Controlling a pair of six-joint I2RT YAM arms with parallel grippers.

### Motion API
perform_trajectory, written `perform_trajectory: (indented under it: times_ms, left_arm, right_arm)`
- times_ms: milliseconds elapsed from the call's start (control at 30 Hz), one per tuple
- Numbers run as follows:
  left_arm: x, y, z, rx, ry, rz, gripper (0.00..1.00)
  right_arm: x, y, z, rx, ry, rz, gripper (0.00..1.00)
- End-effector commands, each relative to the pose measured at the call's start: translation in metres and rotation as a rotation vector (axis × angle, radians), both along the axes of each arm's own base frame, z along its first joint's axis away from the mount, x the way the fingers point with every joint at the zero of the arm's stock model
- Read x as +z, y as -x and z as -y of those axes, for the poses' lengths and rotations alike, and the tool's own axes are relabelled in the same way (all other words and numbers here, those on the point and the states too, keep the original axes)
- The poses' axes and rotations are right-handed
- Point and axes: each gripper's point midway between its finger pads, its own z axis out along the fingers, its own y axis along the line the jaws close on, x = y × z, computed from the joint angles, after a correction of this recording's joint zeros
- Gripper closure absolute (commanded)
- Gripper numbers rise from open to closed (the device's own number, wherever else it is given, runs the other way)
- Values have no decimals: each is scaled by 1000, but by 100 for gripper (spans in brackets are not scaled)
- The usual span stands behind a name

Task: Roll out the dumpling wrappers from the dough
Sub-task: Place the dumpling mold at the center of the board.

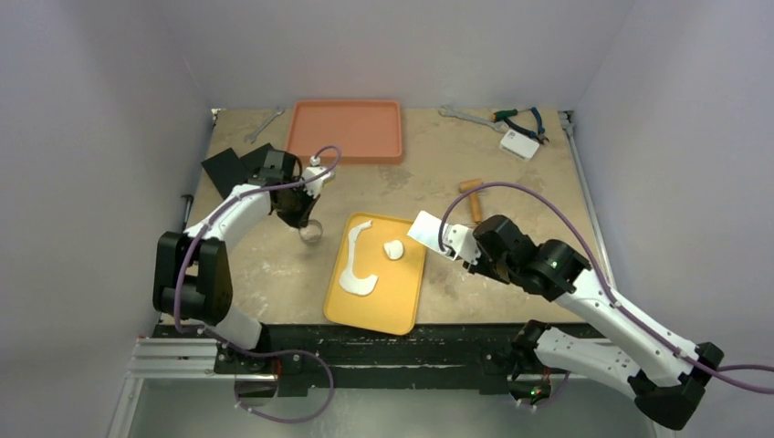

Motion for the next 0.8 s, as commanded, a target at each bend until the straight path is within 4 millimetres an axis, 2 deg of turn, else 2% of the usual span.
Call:
perform_trajectory:
  times_ms: [0,100,233,333,467,600,767]
  left_arm:
    - [-19,9,-40,-25,-166,-75,100]
    - [-20,-10,-41,-10,-176,11,100]
    - [-26,-20,-37,-25,-158,21,100]
    - [-26,-22,-31,-42,-123,35,100]
    - [-34,-23,-36,-43,-128,28,100]
    - [-38,-25,-29,-39,-68,44,100]
    - [-34,-29,-25,-43,-33,60,73]
  right_arm:
    - [10,-15,-10,7,4,65,100]
    - [6,-16,-15,21,6,45,100]
    - [-3,-16,-21,40,33,5,100]
    - [-10,-14,-20,33,58,-26,100]
    - [-21,-13,-18,30,102,-58,100]
    - [-21,-13,-19,16,94,-66,100]
    - [-14,-16,-18,-9,91,-50,100]
